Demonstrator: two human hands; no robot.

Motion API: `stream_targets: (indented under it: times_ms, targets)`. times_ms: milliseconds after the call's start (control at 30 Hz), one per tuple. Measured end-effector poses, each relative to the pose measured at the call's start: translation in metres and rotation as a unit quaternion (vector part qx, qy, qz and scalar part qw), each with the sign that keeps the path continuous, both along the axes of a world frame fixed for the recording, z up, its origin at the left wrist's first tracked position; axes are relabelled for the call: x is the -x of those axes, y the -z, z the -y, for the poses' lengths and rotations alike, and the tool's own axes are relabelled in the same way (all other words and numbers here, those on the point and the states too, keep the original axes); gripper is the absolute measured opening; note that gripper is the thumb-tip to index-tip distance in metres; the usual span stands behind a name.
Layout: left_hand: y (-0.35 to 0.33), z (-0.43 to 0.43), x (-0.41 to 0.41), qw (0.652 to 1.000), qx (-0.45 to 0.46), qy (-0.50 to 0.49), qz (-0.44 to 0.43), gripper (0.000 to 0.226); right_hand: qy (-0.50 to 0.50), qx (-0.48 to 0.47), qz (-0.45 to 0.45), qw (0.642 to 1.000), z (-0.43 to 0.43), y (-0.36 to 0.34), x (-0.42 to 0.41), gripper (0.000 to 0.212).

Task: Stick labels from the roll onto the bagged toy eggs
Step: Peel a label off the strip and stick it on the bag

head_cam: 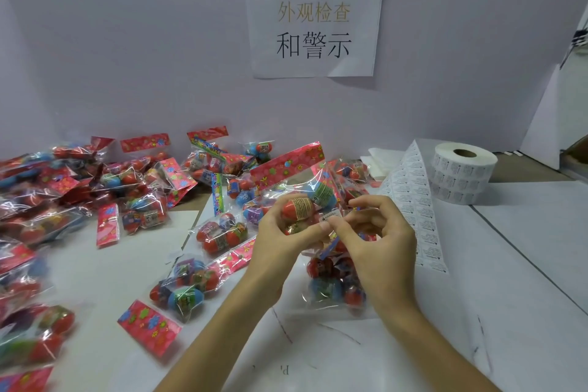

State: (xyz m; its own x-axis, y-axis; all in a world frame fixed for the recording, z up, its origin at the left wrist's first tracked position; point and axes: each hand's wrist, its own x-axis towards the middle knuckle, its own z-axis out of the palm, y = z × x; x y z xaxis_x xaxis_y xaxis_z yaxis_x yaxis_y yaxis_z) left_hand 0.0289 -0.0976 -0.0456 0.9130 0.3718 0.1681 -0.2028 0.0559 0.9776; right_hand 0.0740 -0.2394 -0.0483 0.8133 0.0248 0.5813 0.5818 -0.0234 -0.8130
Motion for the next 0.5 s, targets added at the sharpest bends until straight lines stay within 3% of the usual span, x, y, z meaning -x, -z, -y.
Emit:
stream_targets:
  times_ms: [133,233,367,500]
  targets:
    - [-0.003,-0.004,0.000,0.999,0.042,0.000,0.000,0.050,0.014,0.013,-0.033,0.999,0.003,-0.001,-0.007,0.020]
    - [-0.005,-0.003,0.000,0.998,0.061,0.022,-0.006,0.045,-0.048,-0.009,-0.075,0.996,0.009,-0.004,-0.013,0.009]
    - [-0.003,0.005,0.003,0.998,0.029,0.046,-0.010,0.046,-0.112,0.020,-0.110,0.987,0.006,-0.007,-0.009,0.038]
    - [-0.002,0.008,0.002,0.999,0.012,0.048,-0.019,0.041,-0.092,0.021,-0.101,0.990,0.008,-0.004,-0.013,0.011]
